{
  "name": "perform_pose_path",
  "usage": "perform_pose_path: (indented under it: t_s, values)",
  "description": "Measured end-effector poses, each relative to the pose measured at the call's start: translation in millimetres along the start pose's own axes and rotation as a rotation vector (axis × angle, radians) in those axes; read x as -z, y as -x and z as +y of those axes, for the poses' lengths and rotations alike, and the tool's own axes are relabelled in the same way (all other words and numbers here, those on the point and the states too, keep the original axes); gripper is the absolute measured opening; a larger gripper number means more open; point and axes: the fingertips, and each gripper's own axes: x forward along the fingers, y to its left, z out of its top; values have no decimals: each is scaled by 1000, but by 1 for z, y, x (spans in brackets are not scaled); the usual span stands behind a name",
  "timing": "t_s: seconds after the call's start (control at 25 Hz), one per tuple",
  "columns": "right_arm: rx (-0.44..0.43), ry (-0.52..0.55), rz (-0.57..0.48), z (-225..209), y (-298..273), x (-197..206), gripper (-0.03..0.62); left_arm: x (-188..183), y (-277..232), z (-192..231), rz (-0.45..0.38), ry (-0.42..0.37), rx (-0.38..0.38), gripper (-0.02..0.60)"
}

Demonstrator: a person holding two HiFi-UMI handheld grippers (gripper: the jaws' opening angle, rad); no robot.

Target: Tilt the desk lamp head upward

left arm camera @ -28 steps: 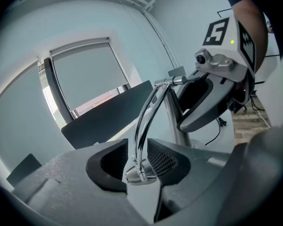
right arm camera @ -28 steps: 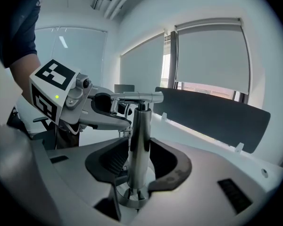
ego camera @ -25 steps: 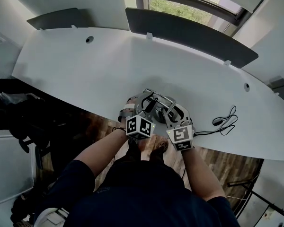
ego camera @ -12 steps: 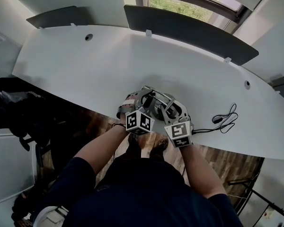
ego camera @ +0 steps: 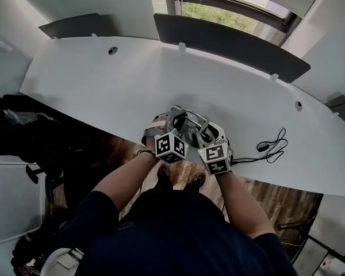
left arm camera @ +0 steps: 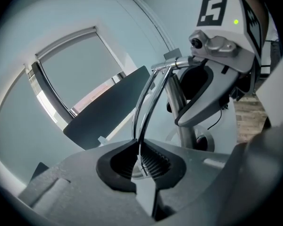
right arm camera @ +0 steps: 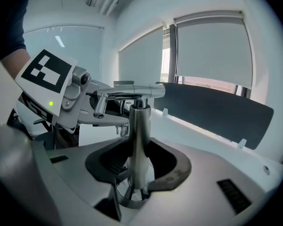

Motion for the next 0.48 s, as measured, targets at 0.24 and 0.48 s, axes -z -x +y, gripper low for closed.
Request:
perform_pose_path:
  t_s: [0.24,0.48]
  values:
    - [-6,1,3,1,-2,-1,144,3,3,1,25,-6,-3,34]
    - [-5,-13,11,2,-3,-2,144,4,9,9,47,-34,-25,34]
